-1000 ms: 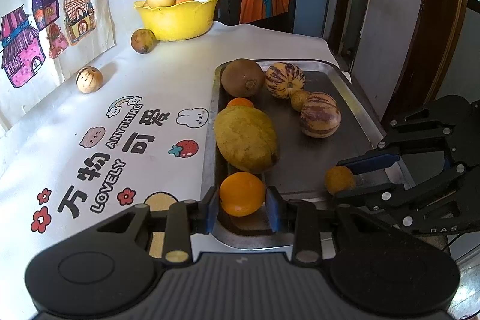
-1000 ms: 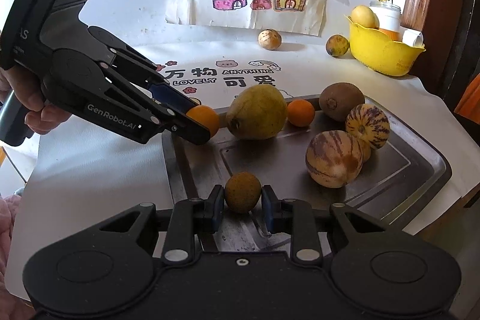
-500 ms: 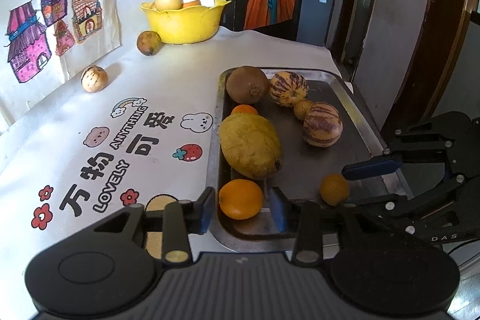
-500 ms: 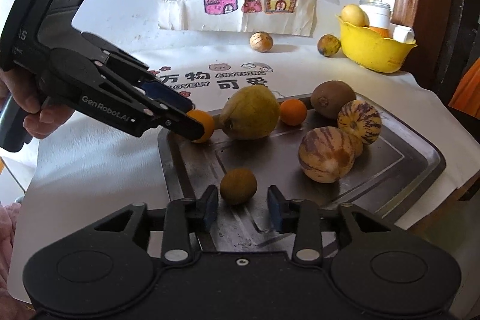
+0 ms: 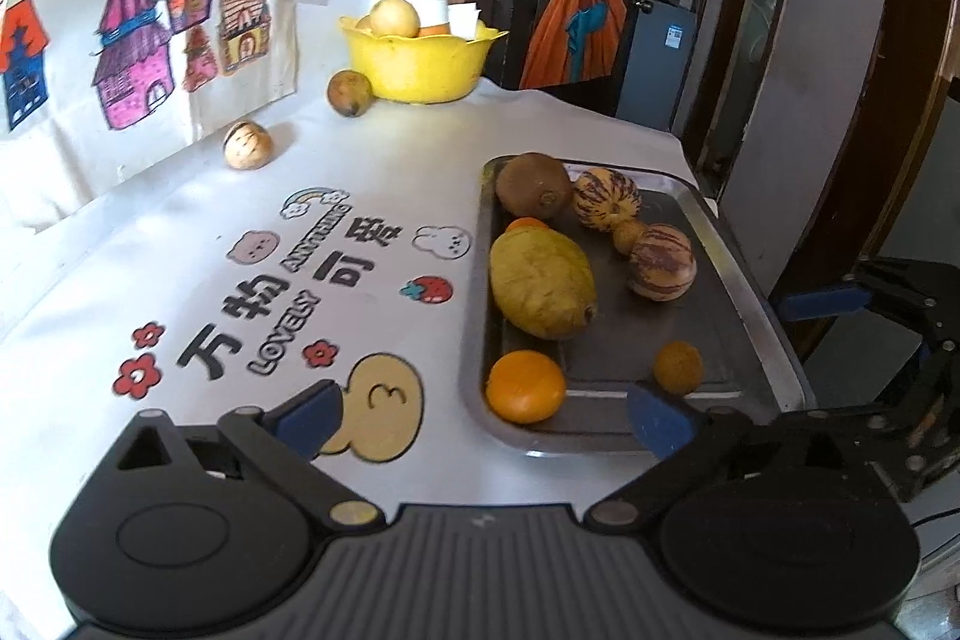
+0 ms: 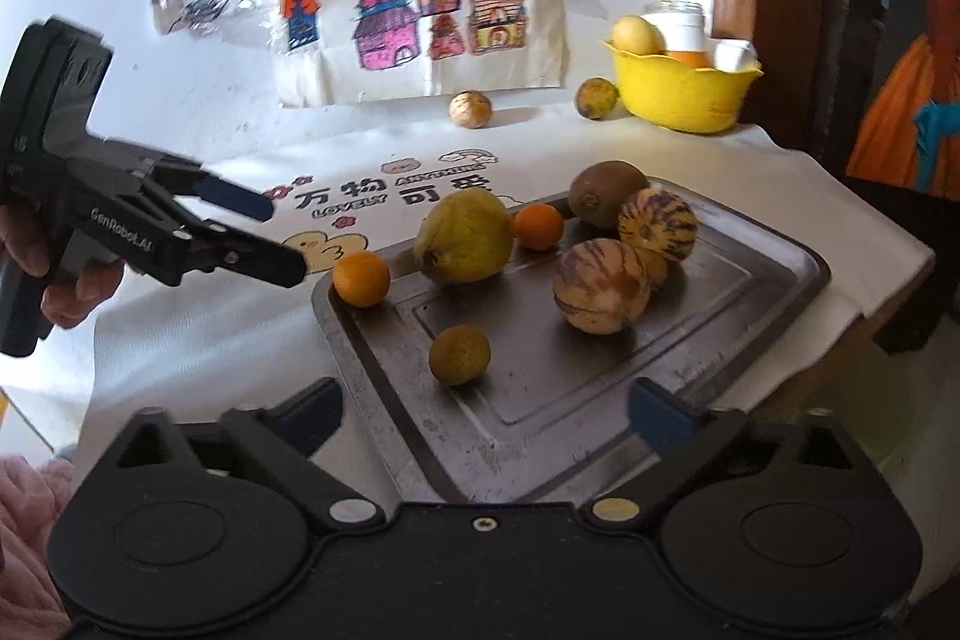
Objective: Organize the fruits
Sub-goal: 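Withdraw both tools from the tray toward the pepino and brown pear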
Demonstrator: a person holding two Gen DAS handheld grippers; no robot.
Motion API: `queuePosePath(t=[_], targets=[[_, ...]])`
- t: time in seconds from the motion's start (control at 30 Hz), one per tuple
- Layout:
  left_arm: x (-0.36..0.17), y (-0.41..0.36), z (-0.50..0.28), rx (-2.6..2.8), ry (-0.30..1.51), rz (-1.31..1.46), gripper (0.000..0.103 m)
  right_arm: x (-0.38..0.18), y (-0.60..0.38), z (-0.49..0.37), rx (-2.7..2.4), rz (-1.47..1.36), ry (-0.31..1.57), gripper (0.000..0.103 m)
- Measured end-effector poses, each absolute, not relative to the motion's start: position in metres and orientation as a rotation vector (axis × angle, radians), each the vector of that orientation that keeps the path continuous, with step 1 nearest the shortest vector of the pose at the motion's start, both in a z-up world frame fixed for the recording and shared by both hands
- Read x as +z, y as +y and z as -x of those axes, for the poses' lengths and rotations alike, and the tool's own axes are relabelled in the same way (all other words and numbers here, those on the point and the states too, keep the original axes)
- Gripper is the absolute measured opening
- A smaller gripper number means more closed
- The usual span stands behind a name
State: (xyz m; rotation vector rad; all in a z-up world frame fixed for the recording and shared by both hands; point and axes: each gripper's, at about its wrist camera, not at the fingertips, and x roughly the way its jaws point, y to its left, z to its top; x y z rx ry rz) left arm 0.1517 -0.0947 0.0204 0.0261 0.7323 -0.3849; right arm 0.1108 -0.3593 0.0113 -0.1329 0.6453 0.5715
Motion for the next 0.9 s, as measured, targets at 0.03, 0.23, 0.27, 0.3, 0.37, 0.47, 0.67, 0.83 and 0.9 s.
queuePosePath(t=[0.03, 0.23, 0.27, 0.3, 0.37, 0.47, 0.67, 0.83, 0.9], targets=[[0.021, -0.092, -0.151, -0.380, 0.736, -0.022, 0.102, 0.012, -0.360, -0.110, 0.563, 0.122, 0.653, 0.102], [0.028, -0.075, -0.149, -0.358, 0.741, -0.007, 0.103, 0.018, -0.365, -0.104, 0.519, 0.068, 0.694, 0.102], [0.029, -0.071, -0.149, -0.352, 0.746, -0.005, 0.103, 0.019, -0.364, -0.103, 0.511, 0.068, 0.699, 0.102], [0.029, -0.068, -0.150, -0.345, 0.751, -0.003, 0.103, 0.020, -0.363, -0.102, 0.503, 0.073, 0.703, 0.102], [0.030, -0.061, -0.151, -0.329, 0.757, 0.001, 0.103, 0.021, -0.360, -0.099, 0.489, 0.091, 0.711, 0.102], [0.030, -0.051, -0.154, -0.296, 0.775, 0.020, 0.103, 0.021, -0.355, -0.095, 0.475, 0.114, 0.724, 0.102], [0.028, -0.035, -0.158, -0.251, 0.804, 0.030, 0.103, 0.025, -0.347, -0.092, 0.469, 0.131, 0.769, 0.102], [0.024, -0.029, -0.162, -0.178, 0.853, -0.044, 0.103, 0.033, -0.340, -0.094, 0.474, 0.142, 0.799, 0.102], [0.024, -0.025, -0.164, -0.175, 0.862, -0.043, 0.103, 0.035, -0.338, -0.096, 0.483, 0.135, 0.820, 0.102]])
